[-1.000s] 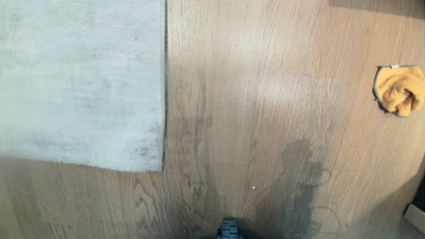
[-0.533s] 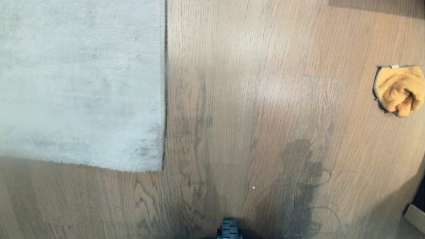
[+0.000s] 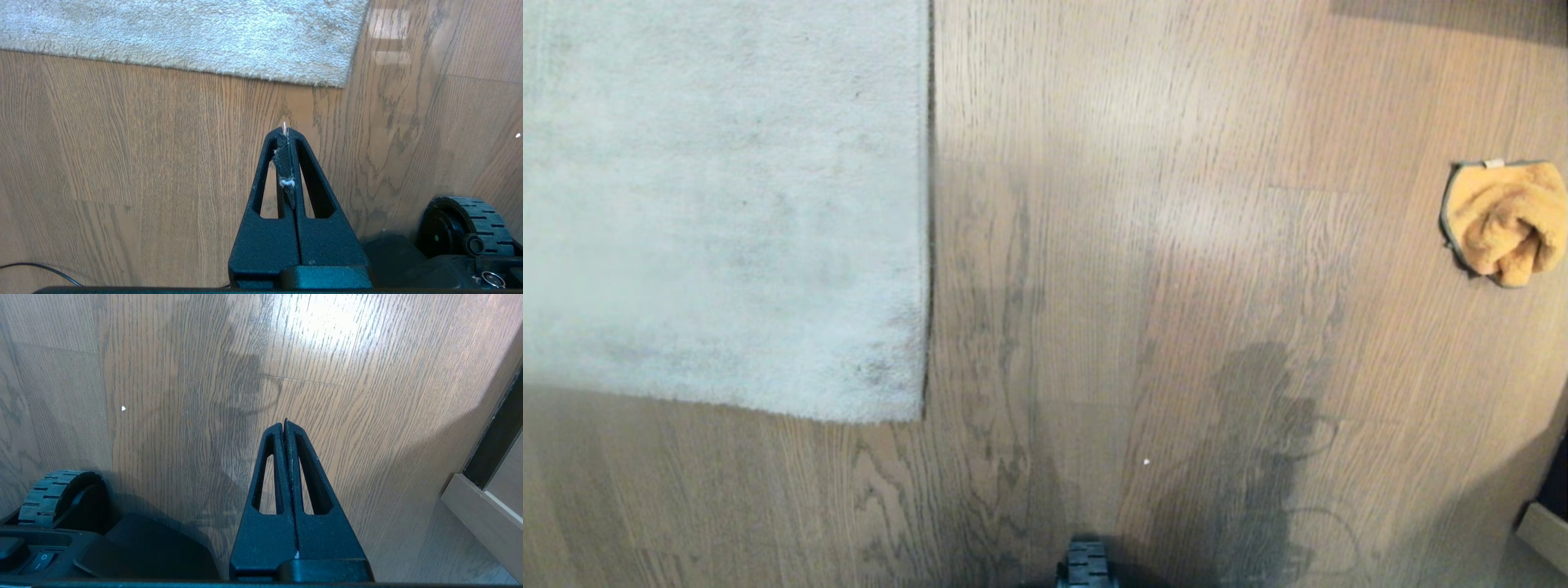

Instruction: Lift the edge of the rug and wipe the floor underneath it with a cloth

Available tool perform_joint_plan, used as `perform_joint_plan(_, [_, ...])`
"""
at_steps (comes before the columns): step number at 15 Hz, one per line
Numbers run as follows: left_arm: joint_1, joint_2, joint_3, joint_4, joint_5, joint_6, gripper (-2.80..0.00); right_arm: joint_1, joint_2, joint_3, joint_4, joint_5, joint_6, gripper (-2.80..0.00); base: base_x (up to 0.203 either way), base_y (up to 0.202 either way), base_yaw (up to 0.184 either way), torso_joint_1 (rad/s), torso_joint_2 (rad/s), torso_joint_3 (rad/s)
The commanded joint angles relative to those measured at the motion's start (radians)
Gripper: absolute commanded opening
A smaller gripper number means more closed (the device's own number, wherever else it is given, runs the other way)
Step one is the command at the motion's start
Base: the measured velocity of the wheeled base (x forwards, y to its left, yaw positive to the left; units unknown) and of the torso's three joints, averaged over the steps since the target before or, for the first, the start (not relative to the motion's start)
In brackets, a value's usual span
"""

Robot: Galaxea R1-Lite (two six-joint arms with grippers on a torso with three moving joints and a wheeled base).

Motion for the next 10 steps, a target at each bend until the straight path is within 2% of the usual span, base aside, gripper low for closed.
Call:
perform_joint_plan(1, [0.000, 0.000, 0.000, 0.000, 0.001, -0.001, -2.80, 0.000, 0.004, 0.000, 0.000, 0.002, -0.001, -2.80, 0.000, 0.000, 0.000, 0.000, 0.00, 0.000])
perform_joint_plan(10, [0.000, 0.000, 0.000, 0.000, 0.001, -0.008, -2.80, 0.000, 0.004, 0.000, 0.000, 0.000, -0.001, -2.80, 0.000, 0.000, 0.000, 0.000, 0.00, 0.000])
